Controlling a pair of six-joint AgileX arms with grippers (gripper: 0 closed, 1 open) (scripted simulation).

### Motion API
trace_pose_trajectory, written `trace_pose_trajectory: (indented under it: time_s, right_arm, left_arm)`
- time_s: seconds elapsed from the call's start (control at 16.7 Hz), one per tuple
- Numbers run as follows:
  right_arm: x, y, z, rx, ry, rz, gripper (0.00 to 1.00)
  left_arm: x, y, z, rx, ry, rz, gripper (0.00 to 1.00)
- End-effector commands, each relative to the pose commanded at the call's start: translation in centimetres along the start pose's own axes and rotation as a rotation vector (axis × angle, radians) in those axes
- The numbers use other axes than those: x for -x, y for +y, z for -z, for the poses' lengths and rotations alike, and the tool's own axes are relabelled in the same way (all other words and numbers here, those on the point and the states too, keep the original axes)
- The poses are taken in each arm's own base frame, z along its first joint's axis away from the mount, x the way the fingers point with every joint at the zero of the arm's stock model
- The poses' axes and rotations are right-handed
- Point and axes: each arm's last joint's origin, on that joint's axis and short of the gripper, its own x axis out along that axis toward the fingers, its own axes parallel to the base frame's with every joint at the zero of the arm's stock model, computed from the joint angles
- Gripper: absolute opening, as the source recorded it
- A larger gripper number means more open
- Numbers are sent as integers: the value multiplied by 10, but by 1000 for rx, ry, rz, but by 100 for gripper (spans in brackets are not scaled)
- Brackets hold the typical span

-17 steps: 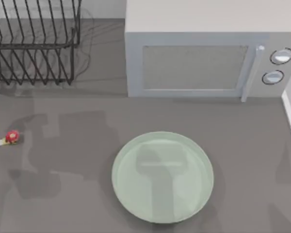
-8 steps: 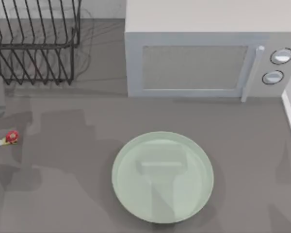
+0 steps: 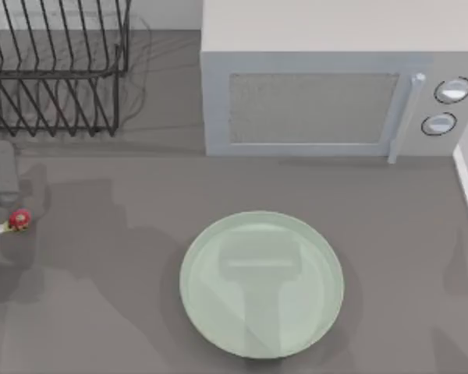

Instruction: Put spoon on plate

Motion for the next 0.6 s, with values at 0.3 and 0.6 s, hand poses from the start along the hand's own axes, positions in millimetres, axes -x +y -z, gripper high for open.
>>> trace_pose_trajectory:
  time_s: [0.3, 0.6]
  right_arm:
    - [0, 0, 0, 0, 0, 0, 100]
    - [0, 0, 0, 0, 0, 0, 100]
  left_arm:
    - [0, 0, 0, 0, 0, 0, 70]
    - [0, 0, 0, 0, 0, 0, 32]
